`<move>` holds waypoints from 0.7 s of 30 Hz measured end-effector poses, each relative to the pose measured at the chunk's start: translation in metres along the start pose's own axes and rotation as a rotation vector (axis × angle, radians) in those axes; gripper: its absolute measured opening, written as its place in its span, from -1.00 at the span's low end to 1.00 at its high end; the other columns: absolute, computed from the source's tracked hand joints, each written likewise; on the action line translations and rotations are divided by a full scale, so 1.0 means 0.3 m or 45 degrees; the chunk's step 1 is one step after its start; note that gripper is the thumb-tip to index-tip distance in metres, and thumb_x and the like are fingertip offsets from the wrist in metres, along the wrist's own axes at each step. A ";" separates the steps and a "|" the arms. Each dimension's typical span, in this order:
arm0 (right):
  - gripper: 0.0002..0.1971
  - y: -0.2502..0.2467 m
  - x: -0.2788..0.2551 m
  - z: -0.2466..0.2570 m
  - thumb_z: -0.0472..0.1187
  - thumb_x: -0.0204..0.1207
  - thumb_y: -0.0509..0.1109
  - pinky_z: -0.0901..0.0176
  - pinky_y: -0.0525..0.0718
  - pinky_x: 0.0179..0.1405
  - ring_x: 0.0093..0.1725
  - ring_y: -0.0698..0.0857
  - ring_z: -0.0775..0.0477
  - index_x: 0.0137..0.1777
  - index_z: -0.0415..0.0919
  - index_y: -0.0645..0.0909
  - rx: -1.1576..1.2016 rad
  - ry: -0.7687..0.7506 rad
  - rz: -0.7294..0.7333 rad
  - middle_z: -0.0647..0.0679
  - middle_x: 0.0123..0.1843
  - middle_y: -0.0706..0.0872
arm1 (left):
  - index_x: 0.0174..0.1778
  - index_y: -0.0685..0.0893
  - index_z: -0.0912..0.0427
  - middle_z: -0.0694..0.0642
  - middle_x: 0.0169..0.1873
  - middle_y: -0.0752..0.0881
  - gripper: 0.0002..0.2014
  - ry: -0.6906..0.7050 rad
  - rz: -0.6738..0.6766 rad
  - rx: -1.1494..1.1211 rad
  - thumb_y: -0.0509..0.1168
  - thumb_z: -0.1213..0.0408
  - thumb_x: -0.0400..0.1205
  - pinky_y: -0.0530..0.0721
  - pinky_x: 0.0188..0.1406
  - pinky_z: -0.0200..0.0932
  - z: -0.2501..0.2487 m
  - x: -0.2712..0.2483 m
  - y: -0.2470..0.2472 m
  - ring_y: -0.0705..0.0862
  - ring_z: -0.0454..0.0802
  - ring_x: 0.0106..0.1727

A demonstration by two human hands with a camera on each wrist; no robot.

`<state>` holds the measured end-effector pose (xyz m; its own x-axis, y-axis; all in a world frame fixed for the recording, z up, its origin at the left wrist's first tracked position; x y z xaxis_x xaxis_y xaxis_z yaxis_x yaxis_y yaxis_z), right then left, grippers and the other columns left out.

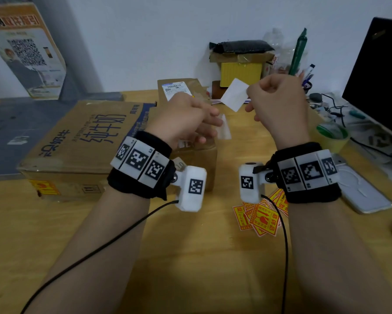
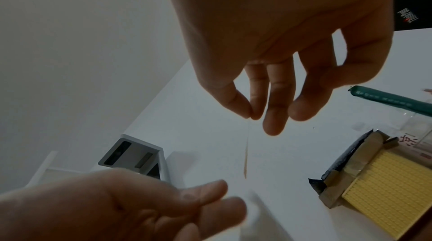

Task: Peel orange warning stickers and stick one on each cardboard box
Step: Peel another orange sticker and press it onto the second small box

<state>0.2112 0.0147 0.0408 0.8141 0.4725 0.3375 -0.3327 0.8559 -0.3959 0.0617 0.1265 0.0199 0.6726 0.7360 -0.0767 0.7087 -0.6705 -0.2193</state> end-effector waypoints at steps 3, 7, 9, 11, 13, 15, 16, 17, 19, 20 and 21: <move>-0.80 0.007 -0.007 0.004 0.00 0.43 0.33 -0.22 0.85 -0.09 -0.42 0.72 0.03 -0.27 -0.05 0.73 -0.009 0.004 0.028 0.07 -0.42 0.84 | 0.09 0.78 0.20 0.10 -0.10 0.89 -0.81 0.073 -0.049 0.058 0.28 0.47 0.70 0.57 -0.65 -0.26 -0.021 -0.001 -0.025 0.82 0.00 -0.30; -0.79 0.019 -0.016 0.016 0.01 0.45 0.32 -0.23 0.85 -0.10 -0.38 0.74 0.00 -0.27 -0.04 0.72 -0.014 -0.006 0.050 0.05 -0.40 0.84 | 0.18 0.74 0.14 0.02 -0.11 0.90 -0.80 0.070 0.024 0.050 0.28 0.41 0.72 0.55 -0.62 -0.26 -0.027 -0.006 -0.005 0.85 -0.01 -0.28; -0.79 0.027 -0.018 0.017 0.00 0.44 0.32 -0.23 0.85 -0.10 -0.38 0.74 -0.01 -0.30 -0.04 0.72 -0.015 -0.014 0.068 0.05 -0.39 0.84 | 0.15 0.79 0.09 -0.02 -0.10 0.87 -0.82 0.179 -0.073 0.114 0.34 0.33 0.69 0.54 -0.58 -0.30 -0.045 -0.004 -0.022 0.77 -0.16 -0.34; -0.80 0.048 -0.022 0.021 -0.01 0.44 0.33 -0.22 0.85 -0.11 -0.37 0.74 -0.03 -0.32 -0.03 0.71 0.011 -0.019 0.121 0.03 -0.36 0.84 | 0.11 0.83 0.03 -0.03 -0.10 0.83 -0.83 0.268 -0.161 0.194 0.40 0.27 0.66 0.51 -0.57 -0.35 -0.056 -0.005 -0.043 0.70 -0.24 -0.34; -0.86 0.080 -0.031 0.035 -0.02 0.47 0.37 -0.13 0.83 -0.16 -0.30 0.78 -0.04 -0.24 0.00 0.71 0.068 -0.036 0.195 0.00 -0.25 0.86 | 0.10 0.85 -0.01 -0.08 -0.08 0.82 -0.82 0.308 -0.167 0.232 0.44 0.24 0.61 0.50 -0.56 -0.41 -0.055 -0.008 -0.051 0.69 -0.27 -0.27; -0.91 0.109 -0.041 0.053 -0.06 0.52 0.41 0.06 0.70 -0.31 -0.18 0.82 -0.11 -0.04 0.00 0.71 0.146 -0.053 0.249 -0.08 -0.10 0.87 | 0.14 0.84 0.03 -0.10 -0.05 0.82 -0.77 0.327 -0.151 0.233 0.48 0.29 0.57 0.47 -0.54 -0.54 -0.051 -0.012 -0.054 0.71 -0.37 -0.24; -0.88 0.123 -0.046 0.058 -0.07 0.54 0.43 0.15 0.61 -0.36 -0.14 0.82 -0.13 0.05 0.01 0.68 0.175 -0.049 0.275 -0.13 -0.03 0.86 | 0.16 0.83 0.08 -0.08 -0.05 0.83 -0.73 0.332 -0.143 0.226 0.50 0.34 0.55 0.46 -0.53 -0.60 -0.046 -0.012 -0.057 0.71 -0.44 -0.25; -0.83 0.137 -0.051 0.060 -0.08 0.55 0.44 0.22 0.55 -0.38 -0.12 0.81 -0.13 0.11 0.02 0.64 0.193 -0.045 0.301 -0.17 0.02 0.85 | 0.16 0.82 0.13 -0.06 -0.05 0.84 -0.71 0.331 -0.133 0.220 0.52 0.37 0.52 0.46 -0.53 -0.62 -0.041 -0.013 -0.060 0.71 -0.49 -0.27; -0.75 0.157 -0.060 0.063 -0.07 0.56 0.46 0.29 0.50 -0.38 -0.18 0.76 -0.04 0.21 0.04 0.58 0.212 -0.047 0.347 -0.19 0.04 0.82 | 0.14 0.82 0.14 -0.05 -0.07 0.85 -0.69 0.316 -0.108 0.211 0.57 0.37 0.48 0.47 -0.51 -0.61 -0.026 -0.013 -0.070 0.73 -0.50 -0.27; -0.72 0.164 -0.063 0.063 -0.06 0.56 0.47 0.29 0.51 -0.35 -0.20 0.73 0.02 0.24 0.04 0.56 0.219 -0.050 0.361 -0.19 0.02 0.81 | 0.13 0.82 0.13 -0.04 -0.08 0.86 -0.69 0.306 -0.090 0.203 0.60 0.35 0.46 0.50 -0.47 -0.60 -0.019 -0.016 -0.074 0.75 -0.47 -0.25; -0.69 0.168 -0.063 0.062 -0.05 0.56 0.49 0.29 0.52 -0.31 -0.21 0.71 0.07 0.25 0.04 0.55 0.228 -0.052 0.367 -0.18 -0.03 0.78 | 0.12 0.82 0.13 -0.03 -0.08 0.86 -0.68 0.295 -0.072 0.189 0.61 0.34 0.45 0.53 -0.42 -0.57 -0.013 -0.019 -0.077 0.77 -0.43 -0.21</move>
<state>0.1702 0.0529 0.0304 0.6559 0.7052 0.2693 -0.6274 0.7077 -0.3248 0.0423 0.1376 0.0293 0.6759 0.7194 0.1602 0.7189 -0.5956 -0.3584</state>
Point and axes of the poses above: each hand's wrist, its own x-axis towards the middle knuckle, its own y-axis out of the palm, z = x × y, the point moved 7 cm from there along x, towards the middle knuckle
